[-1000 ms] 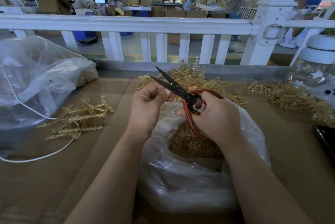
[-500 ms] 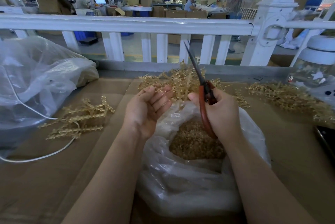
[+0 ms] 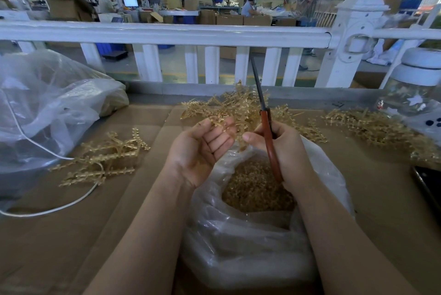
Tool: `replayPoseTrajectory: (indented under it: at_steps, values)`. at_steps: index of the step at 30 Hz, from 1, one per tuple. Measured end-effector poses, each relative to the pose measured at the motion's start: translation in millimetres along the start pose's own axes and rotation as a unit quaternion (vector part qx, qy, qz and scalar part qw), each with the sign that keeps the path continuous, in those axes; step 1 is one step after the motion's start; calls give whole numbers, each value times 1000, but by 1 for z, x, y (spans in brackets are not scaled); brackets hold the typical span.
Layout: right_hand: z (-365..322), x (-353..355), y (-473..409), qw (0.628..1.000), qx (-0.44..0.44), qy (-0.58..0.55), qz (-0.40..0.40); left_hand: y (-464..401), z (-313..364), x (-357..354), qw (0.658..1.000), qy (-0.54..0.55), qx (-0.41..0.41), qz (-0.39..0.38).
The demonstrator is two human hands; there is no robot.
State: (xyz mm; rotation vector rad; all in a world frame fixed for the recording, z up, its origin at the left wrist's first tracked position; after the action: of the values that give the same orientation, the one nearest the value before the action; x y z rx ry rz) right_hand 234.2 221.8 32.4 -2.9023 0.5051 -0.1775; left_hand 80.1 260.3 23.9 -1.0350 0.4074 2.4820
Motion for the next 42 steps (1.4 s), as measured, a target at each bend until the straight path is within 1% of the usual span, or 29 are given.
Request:
replayPoseTrajectory:
  at_steps: [2,5,9,11,13,16,19,24,28,32,37,42]
  values:
    - [0,-2,1,1000,7,-21,-12,-1,-2,0,1000,-3,3,3]
    - [0,-1,0,999,2,-51,-7,-2,-2,0,1000,-27,-4,2]
    - [0,2,0,997,-4,-75,3,1,4,-8,989,-127,-68,-28]
    - [-1,4,-1,998,1,-57,13,1,1,-12,980,-180,-81,-37]
    - [-1,5,-2,999,3,-39,23,1,-4,-11,973,-215,-77,-23]
    - [1,4,-1,998,-3,-59,17,-1,-3,0,958,-276,-74,27]
    - [0,3,-1,998,4,-66,11,-3,-3,4,944,-318,-76,39]
    - [-5,-3,2,996,15,-91,-20,-2,-11,3,937,-347,-36,30]
    - [-10,-4,4,994,23,-101,-24,-2,-12,5,942,-335,-26,21]
    - [-12,-1,3,999,43,-27,15,-1,-9,3,945,-324,-39,21]
    - [-12,1,2,998,65,7,22,1,-9,1,955,-295,-39,10]
    - [-12,2,0,996,68,52,35,2,-10,-1,950,-310,-33,-4]
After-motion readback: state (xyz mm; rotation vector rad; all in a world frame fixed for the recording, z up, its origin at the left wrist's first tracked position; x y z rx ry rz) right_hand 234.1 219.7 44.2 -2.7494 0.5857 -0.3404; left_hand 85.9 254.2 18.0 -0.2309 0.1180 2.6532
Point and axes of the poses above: each hand's wrist, its own y-axis away from the middle knuckle, its own x-axis out of the back of the hand, z = x × y, the point moved 8 cm from there along -y, towards the middle knuckle
